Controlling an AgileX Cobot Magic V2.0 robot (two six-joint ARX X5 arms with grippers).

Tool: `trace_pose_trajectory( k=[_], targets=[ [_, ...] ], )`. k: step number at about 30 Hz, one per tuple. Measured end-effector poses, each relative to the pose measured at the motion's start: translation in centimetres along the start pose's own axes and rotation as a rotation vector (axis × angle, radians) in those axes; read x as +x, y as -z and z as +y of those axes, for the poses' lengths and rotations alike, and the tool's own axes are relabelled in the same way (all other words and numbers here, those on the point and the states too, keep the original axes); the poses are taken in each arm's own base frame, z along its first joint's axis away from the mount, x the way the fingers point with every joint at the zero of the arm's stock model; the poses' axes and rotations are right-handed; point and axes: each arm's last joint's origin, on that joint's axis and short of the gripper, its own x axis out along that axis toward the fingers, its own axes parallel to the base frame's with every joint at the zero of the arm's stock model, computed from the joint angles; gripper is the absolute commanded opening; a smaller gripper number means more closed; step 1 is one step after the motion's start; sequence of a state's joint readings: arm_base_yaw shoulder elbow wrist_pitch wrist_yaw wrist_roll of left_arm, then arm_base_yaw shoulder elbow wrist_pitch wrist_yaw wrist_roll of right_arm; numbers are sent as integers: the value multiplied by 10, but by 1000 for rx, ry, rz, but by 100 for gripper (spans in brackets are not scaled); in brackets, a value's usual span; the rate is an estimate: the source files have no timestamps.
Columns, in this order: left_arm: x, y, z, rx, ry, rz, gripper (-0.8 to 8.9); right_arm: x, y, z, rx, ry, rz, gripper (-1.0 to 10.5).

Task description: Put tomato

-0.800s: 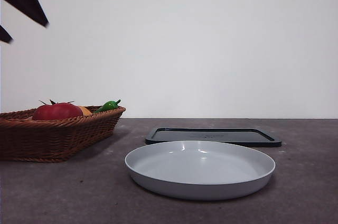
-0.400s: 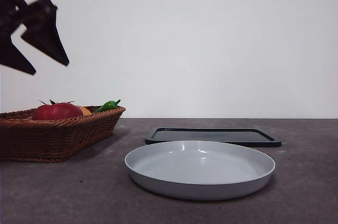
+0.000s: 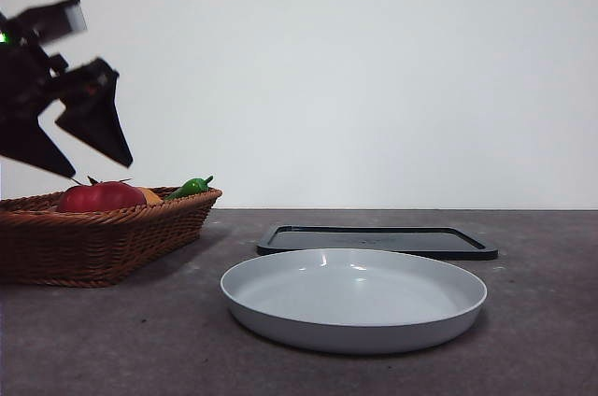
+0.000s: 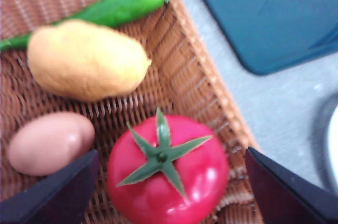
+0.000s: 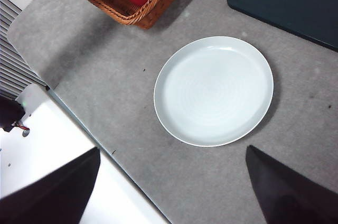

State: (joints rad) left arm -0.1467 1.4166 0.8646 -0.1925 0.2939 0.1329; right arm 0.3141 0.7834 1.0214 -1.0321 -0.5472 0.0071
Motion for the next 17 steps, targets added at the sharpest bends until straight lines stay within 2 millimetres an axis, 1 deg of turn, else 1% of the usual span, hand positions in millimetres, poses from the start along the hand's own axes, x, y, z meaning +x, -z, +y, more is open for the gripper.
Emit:
trace_pose_trajectory(
  k=[8,17],
  targets=[
    [19,8,4,-14,11,55,438,0,0,0,0,0,0,439],
    [27,8,6,-12,14,50,437,0,0,0,0,0,0,439]
  ],
)
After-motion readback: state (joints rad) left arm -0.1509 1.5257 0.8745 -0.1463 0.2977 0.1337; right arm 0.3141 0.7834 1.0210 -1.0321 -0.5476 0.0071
